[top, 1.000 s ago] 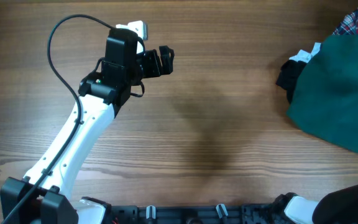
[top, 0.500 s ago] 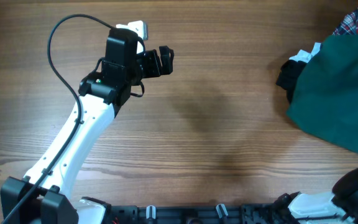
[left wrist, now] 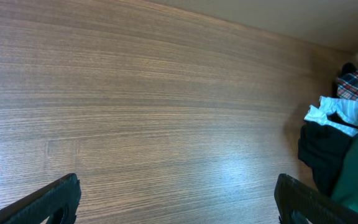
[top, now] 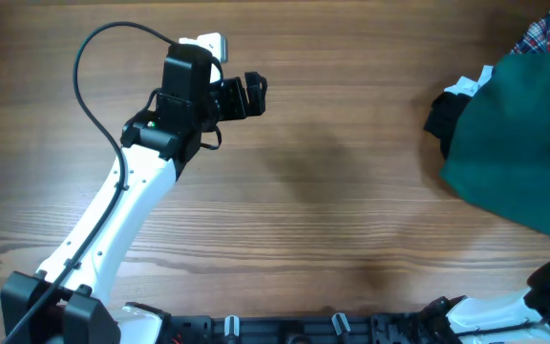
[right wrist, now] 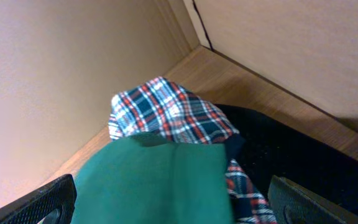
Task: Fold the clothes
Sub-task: 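Grasp the dark green garment with the right gripper from the pile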
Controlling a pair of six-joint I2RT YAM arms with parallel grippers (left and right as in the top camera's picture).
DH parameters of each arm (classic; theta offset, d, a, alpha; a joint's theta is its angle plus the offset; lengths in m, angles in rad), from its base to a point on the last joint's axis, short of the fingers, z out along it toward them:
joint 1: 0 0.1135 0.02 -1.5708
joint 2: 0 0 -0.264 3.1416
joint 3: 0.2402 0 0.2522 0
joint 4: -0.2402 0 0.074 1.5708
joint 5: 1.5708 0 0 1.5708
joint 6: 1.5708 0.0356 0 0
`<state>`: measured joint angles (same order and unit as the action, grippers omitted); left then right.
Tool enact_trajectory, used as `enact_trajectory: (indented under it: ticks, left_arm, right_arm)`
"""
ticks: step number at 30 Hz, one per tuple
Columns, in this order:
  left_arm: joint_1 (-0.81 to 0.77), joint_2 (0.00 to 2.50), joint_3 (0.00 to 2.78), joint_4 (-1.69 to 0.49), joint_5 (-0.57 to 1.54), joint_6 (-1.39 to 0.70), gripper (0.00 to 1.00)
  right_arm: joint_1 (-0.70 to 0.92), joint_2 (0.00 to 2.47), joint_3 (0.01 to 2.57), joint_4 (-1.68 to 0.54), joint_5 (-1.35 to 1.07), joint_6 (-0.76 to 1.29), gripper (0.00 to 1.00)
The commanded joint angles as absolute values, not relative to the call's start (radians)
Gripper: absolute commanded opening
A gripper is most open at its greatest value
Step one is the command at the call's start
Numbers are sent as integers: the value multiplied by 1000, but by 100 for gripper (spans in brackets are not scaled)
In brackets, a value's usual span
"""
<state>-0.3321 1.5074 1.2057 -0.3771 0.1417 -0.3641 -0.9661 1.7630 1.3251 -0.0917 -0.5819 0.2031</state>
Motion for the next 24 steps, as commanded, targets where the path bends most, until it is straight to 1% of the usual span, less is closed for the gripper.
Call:
enact_trajectory:
  ticks: [1, 9, 12, 15, 16, 18, 19, 20, 22, 23, 24]
  left_arm:
    - [-336, 1521, 1226, -377, 128, -344, 100]
    - [-336, 1521, 1226, -379, 128, -345, 100]
    - [-337, 1521, 1226, -384, 129, -345, 100]
    - [-337, 1521, 1226, -385, 128, -345, 100]
    - [-337, 1521, 1226, -385, 129, -345, 100]
    - [-337, 1521, 1226, -385, 128, -345, 100]
    - [-336, 1521, 1226, -385, 129, -345, 100]
    - [-337, 1521, 1226, -385, 129, -345, 100]
    - [-337, 1521, 1226, -385, 129, -345, 100]
    - [-337, 1521, 1226, -385, 129, -345, 100]
    - [-337, 1521, 1226, -385, 129, -345, 100]
  right_arm:
    - [-977, 1859, 1337, -69, -588, 207, 100]
    - [-977, 1977, 1337, 30, -618, 211, 99]
    - [-977, 2009, 1337, 65, -664, 213, 94]
    - [-976, 2016, 1337, 95, -699, 222, 84]
    - [-976, 2016, 1337, 105, -707, 231, 80]
    - [-977, 2016, 1337, 150, -755, 274, 59]
    - [-977, 2016, 1337, 173, -774, 302, 39]
    - [-977, 2016, 1337, 197, -796, 333, 28]
    - [-977, 2016, 1337, 249, -840, 400, 11]
    - [-977, 2016, 1337, 274, -862, 436, 5]
    - [-977, 2016, 1337, 302, -890, 477, 4]
